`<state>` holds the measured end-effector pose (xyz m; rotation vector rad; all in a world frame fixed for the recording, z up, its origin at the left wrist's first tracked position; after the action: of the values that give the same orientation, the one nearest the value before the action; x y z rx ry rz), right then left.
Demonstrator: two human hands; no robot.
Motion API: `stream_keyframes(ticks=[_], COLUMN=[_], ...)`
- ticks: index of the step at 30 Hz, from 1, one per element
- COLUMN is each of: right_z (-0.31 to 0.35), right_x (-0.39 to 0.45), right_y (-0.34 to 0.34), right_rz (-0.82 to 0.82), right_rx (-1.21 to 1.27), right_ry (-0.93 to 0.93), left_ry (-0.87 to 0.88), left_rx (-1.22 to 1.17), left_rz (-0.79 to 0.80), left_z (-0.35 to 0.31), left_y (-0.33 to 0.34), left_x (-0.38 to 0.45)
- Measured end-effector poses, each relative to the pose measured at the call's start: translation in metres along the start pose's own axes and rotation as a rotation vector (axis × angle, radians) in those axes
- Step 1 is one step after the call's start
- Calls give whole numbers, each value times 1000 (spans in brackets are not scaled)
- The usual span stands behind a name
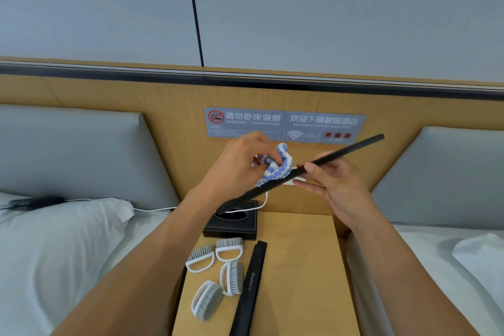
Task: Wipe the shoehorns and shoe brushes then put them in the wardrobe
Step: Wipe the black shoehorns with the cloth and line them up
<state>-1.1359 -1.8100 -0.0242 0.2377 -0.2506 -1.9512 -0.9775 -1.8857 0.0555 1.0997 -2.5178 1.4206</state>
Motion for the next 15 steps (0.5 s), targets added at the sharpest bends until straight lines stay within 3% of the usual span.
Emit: stream_keyframes(ticks=[4, 15], right_z=[-5, -7], right_x=[-1, -8], right_y=[-7, 16], right_rz=[-88, -18], right_rx=[-10, 69], right_ry=[41, 156], left_ry=[85, 147], left_rx=[40, 186], left_rz=[-35, 9], left_z=[-12, -25], left_y=[-6, 11], left_x=[-6, -9])
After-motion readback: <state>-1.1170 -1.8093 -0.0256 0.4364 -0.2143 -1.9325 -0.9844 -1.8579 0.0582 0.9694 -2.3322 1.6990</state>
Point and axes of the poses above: each hand's wrist, its own x-axis towards the middle knuckle, its own y-axis out of the palm, z = x × y, the point moved 9 cm from there along x, towards the middle knuckle, and after that the axes turned 1 degree about y, right-handed, at the moved point
